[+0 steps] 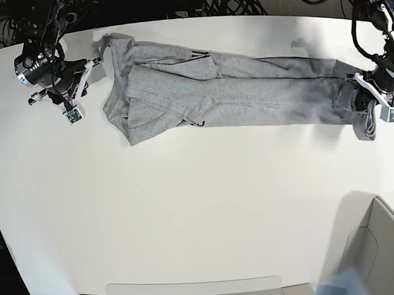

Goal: Fold the T-shirt properly
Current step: 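Fold the held strip end over toward the middle with the left gripper, then grasp the other strip end with the right gripper and lift it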

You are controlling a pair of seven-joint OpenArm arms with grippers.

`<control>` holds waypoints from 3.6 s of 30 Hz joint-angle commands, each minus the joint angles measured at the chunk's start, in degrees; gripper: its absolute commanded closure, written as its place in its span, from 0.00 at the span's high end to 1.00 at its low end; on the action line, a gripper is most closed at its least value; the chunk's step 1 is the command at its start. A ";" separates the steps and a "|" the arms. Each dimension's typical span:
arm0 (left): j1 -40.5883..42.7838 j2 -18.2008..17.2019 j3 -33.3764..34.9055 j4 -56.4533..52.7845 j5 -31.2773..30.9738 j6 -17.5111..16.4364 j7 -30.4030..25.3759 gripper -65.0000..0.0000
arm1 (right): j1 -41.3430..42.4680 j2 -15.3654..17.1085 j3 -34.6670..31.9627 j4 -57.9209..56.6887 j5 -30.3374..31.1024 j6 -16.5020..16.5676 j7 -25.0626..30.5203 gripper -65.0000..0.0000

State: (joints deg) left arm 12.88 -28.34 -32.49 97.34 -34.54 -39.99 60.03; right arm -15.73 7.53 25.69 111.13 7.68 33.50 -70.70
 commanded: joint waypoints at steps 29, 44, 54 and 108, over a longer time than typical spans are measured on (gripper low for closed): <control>5.27 9.66 28.67 17.17 -0.93 20.69 -3.81 0.00 | 0.21 0.95 0.20 1.00 0.27 0.75 0.59 0.15; 5.18 9.74 31.22 14.79 -0.93 22.80 -4.69 0.18 | 0.12 0.95 0.29 1.00 0.27 0.75 0.59 0.15; 4.74 9.83 34.03 17.25 -1.02 22.80 -3.99 0.23 | 0.21 0.95 0.20 1.00 0.27 0.75 0.59 0.15; 1.31 8.51 21.72 12.51 -4.00 29.48 4.10 0.00 | 1.53 -0.72 1.96 1.00 0.36 0.66 0.67 0.15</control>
State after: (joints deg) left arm 14.96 -19.11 -10.50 108.81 -37.54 -10.26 65.54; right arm -14.68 6.57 27.22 111.13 7.94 33.50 -70.59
